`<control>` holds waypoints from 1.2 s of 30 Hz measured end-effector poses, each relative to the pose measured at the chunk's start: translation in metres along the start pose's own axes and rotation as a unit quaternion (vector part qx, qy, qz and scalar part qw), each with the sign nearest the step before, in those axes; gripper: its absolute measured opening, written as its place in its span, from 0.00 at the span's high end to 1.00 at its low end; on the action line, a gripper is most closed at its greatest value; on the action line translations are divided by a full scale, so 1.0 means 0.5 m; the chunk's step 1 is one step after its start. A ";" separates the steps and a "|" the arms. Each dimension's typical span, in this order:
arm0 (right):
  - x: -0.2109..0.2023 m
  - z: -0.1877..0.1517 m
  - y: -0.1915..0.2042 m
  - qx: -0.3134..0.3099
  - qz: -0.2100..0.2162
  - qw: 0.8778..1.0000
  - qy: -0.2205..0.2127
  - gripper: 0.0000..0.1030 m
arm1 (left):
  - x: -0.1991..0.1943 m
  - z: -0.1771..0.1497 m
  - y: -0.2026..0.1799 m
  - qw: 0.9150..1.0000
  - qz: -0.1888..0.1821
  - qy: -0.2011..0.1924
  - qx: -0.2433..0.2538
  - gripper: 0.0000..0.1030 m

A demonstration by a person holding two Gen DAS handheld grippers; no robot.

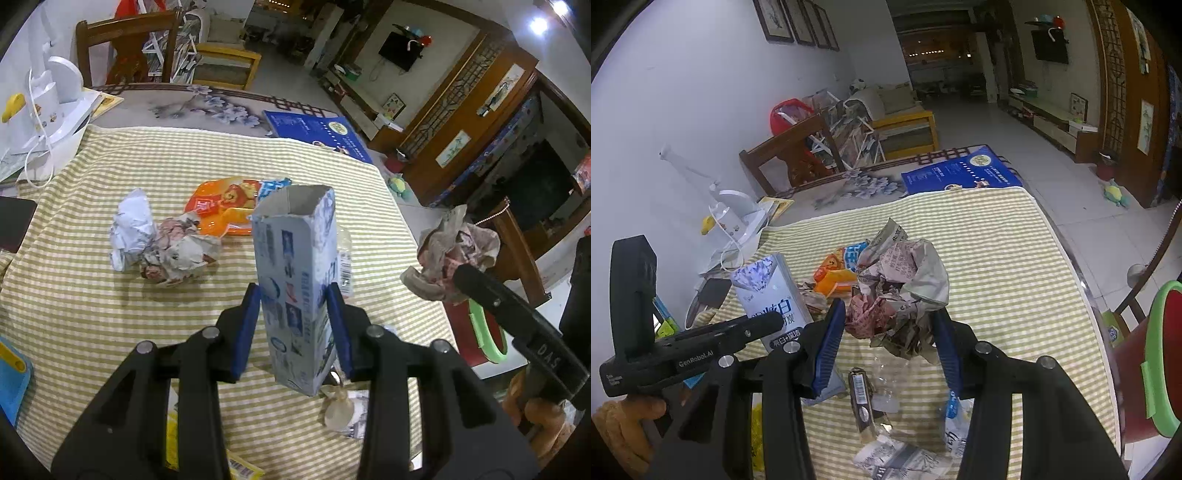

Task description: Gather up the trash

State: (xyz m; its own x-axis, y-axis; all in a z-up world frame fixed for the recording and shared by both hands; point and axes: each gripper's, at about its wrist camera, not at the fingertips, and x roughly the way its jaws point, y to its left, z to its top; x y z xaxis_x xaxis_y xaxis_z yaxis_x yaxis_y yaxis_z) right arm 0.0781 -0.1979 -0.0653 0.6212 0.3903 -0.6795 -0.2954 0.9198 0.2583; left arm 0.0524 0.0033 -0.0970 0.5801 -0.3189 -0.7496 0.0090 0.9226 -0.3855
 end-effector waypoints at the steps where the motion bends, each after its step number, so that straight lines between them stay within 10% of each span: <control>1: -0.004 -0.001 -0.004 0.000 -0.001 1.000 -0.001 0.55 | 0.000 -0.002 -0.005 1.000 0.000 0.000 0.001 0.65; 36: -0.127 -0.030 -0.234 0.037 -0.029 0.999 -0.024 0.55 | 0.053 -0.016 -0.234 0.999 -0.023 -0.007 0.034 0.65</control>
State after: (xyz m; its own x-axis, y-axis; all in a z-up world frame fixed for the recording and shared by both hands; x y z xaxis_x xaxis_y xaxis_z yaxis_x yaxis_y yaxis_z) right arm 0.0622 -0.3311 -0.0628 0.6700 0.3365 -0.6618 -0.2047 0.9406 0.2710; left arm 0.0602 -0.1147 -0.0763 0.5895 -0.3578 -0.7242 0.0912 0.9203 -0.3805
